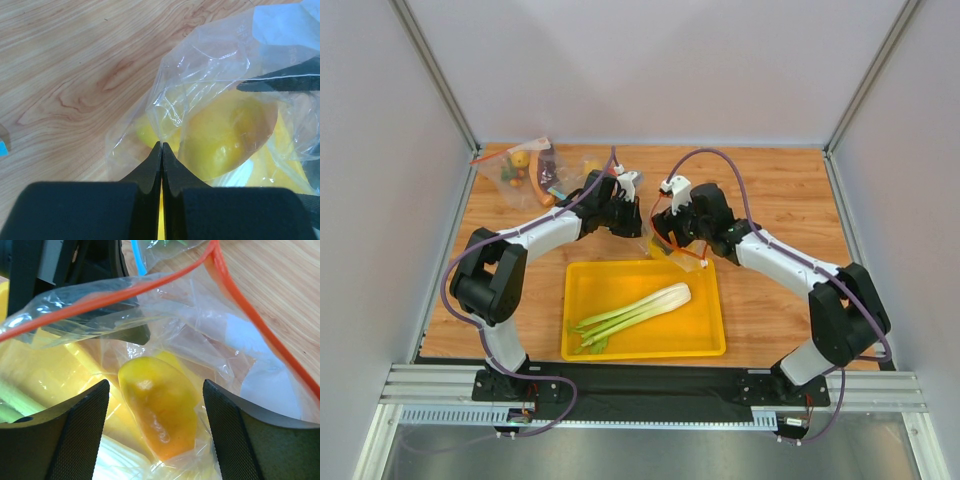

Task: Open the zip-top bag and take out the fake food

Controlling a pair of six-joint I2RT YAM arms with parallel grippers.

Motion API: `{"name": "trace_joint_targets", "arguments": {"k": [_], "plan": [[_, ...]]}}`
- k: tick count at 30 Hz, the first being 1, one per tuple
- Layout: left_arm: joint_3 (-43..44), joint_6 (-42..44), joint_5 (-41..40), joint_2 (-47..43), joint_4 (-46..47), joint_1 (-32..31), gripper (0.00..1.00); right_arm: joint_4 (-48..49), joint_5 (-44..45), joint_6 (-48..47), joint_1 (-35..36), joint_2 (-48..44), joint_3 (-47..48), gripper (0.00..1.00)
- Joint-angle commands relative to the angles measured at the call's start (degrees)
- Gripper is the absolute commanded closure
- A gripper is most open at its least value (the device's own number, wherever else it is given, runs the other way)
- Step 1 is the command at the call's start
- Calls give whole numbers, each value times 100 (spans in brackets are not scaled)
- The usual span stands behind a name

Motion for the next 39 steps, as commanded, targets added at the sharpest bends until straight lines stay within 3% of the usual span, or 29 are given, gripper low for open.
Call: {"name": "trace_joint_targets", "arguments": {"k": [1, 8, 11, 15, 20, 27, 34, 39], "plan": [[80, 110, 46, 56, 40, -8, 100, 21, 360, -288, 36, -414, 151, 20], [80, 110, 46, 56, 23, -16, 100, -127, 211, -420, 36, -942, 415, 18], [89, 119, 63, 56, 23, -8, 100, -321, -8, -411, 27, -952, 459, 22], [97, 110, 81, 73, 23, -8, 100, -514, -219, -341, 45, -794, 476, 35], [89, 119, 90, 47, 14, -8, 100, -743, -185, -306, 53, -627, 494, 42], [98, 119, 81, 73, 5, -16, 100, -989, -378, -411, 246, -425, 625, 41], [106, 110, 90, 56, -4, -16, 100, -1306, -36, -403, 317, -152, 723, 39], [124, 127, 90, 47, -21, -16, 100, -1411, 430, -464, 326, -38, 723, 30]]}}
